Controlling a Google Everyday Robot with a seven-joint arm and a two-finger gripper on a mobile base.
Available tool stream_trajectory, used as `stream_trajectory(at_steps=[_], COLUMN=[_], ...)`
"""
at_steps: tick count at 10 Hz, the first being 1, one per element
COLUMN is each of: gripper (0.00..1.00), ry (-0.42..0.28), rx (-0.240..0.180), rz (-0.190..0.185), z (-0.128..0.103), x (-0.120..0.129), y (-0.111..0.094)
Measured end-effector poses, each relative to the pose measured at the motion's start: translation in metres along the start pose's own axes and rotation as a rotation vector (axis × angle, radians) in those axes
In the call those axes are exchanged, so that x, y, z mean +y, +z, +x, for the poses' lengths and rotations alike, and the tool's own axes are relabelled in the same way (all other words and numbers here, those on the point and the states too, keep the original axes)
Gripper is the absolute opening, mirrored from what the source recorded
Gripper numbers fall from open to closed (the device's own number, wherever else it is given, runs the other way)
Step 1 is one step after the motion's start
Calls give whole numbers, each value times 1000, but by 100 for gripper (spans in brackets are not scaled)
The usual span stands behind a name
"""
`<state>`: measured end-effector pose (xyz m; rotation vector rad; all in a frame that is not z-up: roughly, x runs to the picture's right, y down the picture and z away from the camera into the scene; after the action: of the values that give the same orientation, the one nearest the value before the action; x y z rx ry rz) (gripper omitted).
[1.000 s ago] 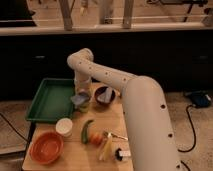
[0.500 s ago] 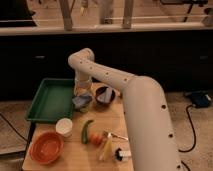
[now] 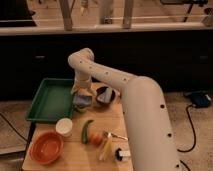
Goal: Place sponge in plastic cup
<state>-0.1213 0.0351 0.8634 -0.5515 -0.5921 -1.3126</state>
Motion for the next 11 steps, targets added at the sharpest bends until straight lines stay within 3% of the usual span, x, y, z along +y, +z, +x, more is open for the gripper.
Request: stream_trajectory(at_steps=[11], gripper=[80], ry=[-13], rx=[-22], rz=[22], z=[1], x=[-2], y=[-1])
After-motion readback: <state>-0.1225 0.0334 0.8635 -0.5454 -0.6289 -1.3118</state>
